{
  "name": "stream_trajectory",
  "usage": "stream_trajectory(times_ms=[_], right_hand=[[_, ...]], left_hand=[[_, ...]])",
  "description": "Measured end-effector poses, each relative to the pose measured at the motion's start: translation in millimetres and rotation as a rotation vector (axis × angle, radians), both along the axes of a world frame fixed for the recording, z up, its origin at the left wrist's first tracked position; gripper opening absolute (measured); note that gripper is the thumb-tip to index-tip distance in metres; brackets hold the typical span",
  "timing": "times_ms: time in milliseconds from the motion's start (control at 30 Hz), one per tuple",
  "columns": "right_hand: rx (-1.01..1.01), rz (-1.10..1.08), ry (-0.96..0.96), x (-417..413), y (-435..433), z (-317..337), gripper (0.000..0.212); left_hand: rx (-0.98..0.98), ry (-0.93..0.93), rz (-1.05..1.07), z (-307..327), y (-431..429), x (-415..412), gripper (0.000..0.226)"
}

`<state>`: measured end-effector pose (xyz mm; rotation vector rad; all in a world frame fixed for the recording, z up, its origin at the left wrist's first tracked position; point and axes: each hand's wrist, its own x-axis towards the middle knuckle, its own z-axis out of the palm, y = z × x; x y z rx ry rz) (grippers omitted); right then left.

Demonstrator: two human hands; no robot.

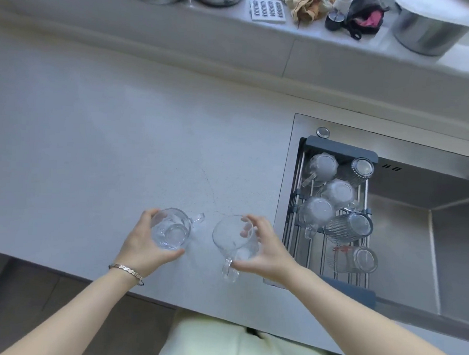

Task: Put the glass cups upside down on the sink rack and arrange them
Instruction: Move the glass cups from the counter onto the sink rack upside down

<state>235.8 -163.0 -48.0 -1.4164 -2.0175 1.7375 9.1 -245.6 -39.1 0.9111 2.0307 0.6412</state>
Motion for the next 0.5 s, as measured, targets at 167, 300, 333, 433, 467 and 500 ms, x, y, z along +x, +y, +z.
stream_trajectory(times_ms=[167, 300, 333, 433, 467, 500], right_hand=[[-0.192, -0.248, -0.087, 54.2, 5.7, 17.8, 0.077], [-0.422, -0.375, -0.135, 105.3, 10.6, 39.0, 0.046], [-0.411, -0.391, -0.181, 117.2, 11.4, 42.4, 0.047], [-0.196, -0.392, -0.355, 145.1, 14.2, 48.7, 0.057], [-0.115, -0.385, -0.39, 152.0, 16.1, 49.1, 0.059], [-0.052, -0.371, -0.408, 157.5, 18.5, 48.9, 0.06]], left_hand=[[0.111, -0.001, -0.109, 13.8, 18.8, 38.2, 0.076], [0.184, -0.065, -0.218, 26.9, 35.0, 73.5, 0.076], [0.191, -0.087, -0.225, 29.0, 38.6, 82.1, 0.075], [0.197, -0.139, -0.239, 29.1, 47.0, 103.4, 0.072], [0.2, -0.144, -0.252, 29.1, 49.2, 109.4, 0.071], [0.203, -0.14, -0.269, 30.0, 51.4, 115.0, 0.071]])
